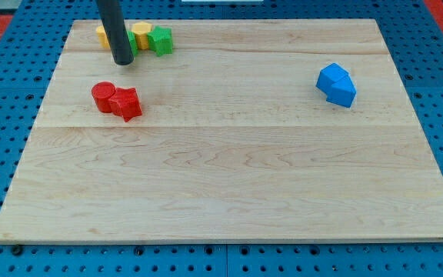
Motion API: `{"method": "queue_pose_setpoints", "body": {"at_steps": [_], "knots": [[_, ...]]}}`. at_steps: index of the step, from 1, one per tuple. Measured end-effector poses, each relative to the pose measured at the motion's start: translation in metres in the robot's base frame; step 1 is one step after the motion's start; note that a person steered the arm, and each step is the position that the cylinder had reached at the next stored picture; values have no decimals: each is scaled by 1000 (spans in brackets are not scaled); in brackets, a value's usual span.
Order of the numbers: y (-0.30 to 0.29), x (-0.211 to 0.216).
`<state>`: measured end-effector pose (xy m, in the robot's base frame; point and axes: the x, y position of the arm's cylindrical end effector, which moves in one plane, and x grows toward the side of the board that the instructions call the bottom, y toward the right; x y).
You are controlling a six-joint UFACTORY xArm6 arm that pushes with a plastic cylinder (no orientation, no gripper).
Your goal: Slide the blue blocks into the red star
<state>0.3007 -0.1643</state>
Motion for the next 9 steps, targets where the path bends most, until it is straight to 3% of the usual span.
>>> {"method": "queue_pose_setpoints", "body": {"at_steps": [1, 3, 5, 7, 9], "knots": [[67, 0], [290, -3], [372, 36], [387, 77], [330, 139]]}}
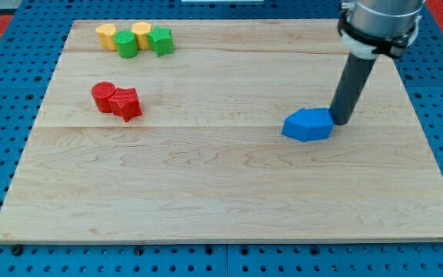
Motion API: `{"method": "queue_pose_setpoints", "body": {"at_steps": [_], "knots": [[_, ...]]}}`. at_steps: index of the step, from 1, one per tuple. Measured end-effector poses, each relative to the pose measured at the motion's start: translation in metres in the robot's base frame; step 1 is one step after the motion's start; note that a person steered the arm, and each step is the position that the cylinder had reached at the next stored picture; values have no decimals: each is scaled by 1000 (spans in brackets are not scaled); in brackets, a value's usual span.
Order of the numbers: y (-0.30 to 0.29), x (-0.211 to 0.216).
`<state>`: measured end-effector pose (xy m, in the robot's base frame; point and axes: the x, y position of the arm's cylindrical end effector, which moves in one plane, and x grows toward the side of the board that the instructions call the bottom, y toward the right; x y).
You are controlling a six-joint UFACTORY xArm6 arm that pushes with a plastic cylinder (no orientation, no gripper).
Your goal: Slide the blue blocks into the red star
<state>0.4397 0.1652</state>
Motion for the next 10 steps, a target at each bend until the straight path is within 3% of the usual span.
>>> {"method": "queue_pose_setpoints", "body": {"at_steps": [1, 3, 5, 6, 7, 8, 10], "knots": [[-34, 20], [-200, 62], [-292, 7], [-297, 7], [-234, 17], [-205, -5], [-250, -48]]}}
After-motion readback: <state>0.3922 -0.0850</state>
